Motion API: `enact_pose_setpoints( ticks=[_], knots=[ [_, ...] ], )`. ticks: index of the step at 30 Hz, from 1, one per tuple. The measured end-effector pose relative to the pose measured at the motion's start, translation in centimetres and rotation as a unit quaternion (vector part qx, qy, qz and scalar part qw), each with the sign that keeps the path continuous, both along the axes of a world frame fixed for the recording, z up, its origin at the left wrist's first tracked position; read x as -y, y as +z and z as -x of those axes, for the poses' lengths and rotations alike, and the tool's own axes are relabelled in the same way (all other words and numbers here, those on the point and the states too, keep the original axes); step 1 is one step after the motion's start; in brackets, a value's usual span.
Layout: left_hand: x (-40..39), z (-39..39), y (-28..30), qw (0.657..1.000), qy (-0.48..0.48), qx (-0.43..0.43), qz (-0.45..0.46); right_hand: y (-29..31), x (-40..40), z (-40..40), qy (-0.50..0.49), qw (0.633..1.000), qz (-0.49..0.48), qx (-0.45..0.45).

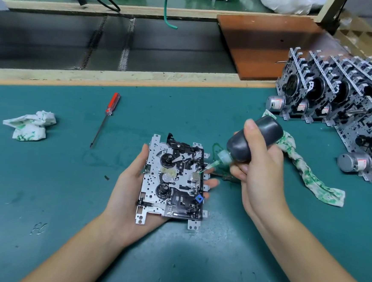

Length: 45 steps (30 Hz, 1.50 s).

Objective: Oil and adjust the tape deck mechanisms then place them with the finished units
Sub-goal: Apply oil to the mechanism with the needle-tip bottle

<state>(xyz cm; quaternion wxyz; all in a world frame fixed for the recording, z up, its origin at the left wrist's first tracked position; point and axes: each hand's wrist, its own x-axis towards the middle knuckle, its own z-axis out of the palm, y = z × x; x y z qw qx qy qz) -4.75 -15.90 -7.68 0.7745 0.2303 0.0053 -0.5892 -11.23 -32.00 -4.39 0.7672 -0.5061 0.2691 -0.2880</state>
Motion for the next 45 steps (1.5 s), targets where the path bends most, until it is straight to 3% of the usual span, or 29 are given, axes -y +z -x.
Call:
enact_pose_setpoints(
  ticks=[27, 31, 36, 40, 42, 43, 45],
  knots=[
    [0.0, -0.1, -0.2, 1.000, -0.008, 0.006, 0.001, 0.4, 1.4, 0.0, 0.005, 0.997, 0.064, 0.046],
    [0.2, -0.2, 0.0, 0.999, 0.001, 0.023, -0.022, -0.1, 2.7, -0.1, 0.017, 0.989, 0.149, -0.009],
    [0.0, -0.3, 0.3, 0.998, -0.019, 0.048, -0.026, -1.1, 3.4, -0.4, 0.030, 0.953, 0.296, -0.060],
    [0.0, -0.4, 0.6, 0.996, -0.051, 0.073, -0.022, -2.0, 3.3, -0.7, 0.095, 0.956, 0.266, -0.081],
    [-0.2, -0.4, 0.7, 0.994, -0.066, 0.086, -0.027, -1.5, 3.2, -0.3, 0.054, 0.948, 0.303, -0.077],
    [-0.3, -0.5, 0.8, 0.992, -0.078, 0.093, -0.032, -1.0, 3.2, 0.2, -0.001, 0.934, 0.354, -0.056],
    [-0.8, -1.2, 1.1, 0.988, -0.108, 0.102, -0.047, 0.2, 3.1, 1.4, -0.077, 0.857, 0.509, 0.006]
  ],
)
